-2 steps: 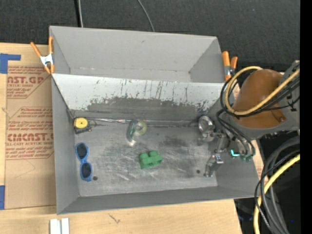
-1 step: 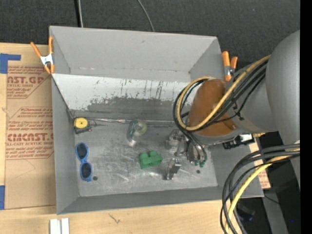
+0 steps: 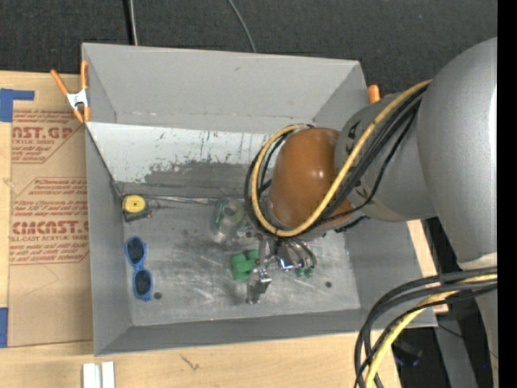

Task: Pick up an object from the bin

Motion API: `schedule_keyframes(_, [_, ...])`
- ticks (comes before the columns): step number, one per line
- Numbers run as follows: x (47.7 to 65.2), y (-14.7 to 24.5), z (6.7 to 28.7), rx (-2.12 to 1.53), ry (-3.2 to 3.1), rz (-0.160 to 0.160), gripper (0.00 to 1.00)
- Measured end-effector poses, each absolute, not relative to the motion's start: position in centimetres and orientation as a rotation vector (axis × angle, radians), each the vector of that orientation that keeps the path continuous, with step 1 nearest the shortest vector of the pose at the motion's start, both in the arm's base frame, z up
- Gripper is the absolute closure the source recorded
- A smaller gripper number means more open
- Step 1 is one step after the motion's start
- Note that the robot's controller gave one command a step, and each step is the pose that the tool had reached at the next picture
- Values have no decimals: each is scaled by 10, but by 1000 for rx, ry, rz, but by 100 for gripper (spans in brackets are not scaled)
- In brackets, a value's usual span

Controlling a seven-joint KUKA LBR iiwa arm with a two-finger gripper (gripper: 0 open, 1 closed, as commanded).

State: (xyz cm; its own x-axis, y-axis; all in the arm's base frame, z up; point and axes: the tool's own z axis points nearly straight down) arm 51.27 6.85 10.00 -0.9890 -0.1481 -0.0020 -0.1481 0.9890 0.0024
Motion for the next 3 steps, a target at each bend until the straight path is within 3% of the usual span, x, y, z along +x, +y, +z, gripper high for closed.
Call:
schedule_keyframes(1, [515,26,104,-306,3125,-2,0])
schedule_keyframes(2, [518,48,72,-258,3120,-1,0])
schedule_keyframes(3, [492,47,73,-348,3105,0,0])
